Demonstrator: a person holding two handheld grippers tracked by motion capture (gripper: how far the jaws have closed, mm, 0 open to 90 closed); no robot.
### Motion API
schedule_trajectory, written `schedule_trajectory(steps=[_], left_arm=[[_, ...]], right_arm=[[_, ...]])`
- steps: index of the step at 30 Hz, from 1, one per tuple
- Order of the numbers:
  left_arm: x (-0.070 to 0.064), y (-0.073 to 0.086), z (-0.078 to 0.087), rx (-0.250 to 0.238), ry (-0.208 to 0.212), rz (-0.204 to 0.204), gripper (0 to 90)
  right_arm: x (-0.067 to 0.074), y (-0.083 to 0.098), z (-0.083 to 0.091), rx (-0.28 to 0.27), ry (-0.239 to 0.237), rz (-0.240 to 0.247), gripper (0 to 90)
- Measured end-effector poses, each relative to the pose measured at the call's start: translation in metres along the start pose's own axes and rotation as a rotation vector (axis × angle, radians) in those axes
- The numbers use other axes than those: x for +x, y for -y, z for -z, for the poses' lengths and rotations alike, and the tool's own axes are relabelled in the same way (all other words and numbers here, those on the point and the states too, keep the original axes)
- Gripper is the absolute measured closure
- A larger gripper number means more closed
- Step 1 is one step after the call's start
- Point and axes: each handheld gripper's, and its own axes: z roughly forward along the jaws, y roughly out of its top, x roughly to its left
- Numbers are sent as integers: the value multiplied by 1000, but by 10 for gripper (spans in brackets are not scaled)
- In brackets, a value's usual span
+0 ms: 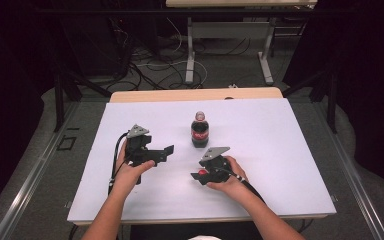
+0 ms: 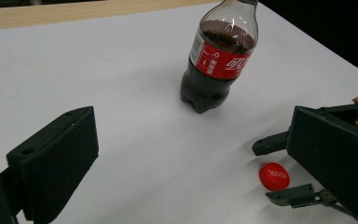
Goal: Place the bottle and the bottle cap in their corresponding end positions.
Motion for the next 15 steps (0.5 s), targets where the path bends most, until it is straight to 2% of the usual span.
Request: schedule_trajectory(steps=[1,3,5,6,7,9,11,12,15], left_arm=[[0,0,0,-3,-2,1,23],[1,0,1,1,1,6,23],[3,0,1,1,-3,4,23],[3,1,1,-10,-12,8,23],[4,0,2,-3,-11,7,23],[5,1,3,-6,-10,16,23],[7,1,4,-6,-18,19,23],[8,1,4,-6,-20,18,23],[10,1,6,-9,-21,30,23]], right_arm=[[-1,-1,1,-22,0,-11,380],[-4,-4,6,-20,-14,-9,380],[-5,-6,11,-36,-24,-32,368],[-6,-8,14,-20,-30,-35,364],[-7,-9,17,-32,-29,-29,363],[-11,-11,24,-23,-25,-21,349],[-15,-12,31,-50,-1,-39,340],[-18,-13,37,-35,4,-59,340],[-26,-16,52,-50,50,-109,336]])
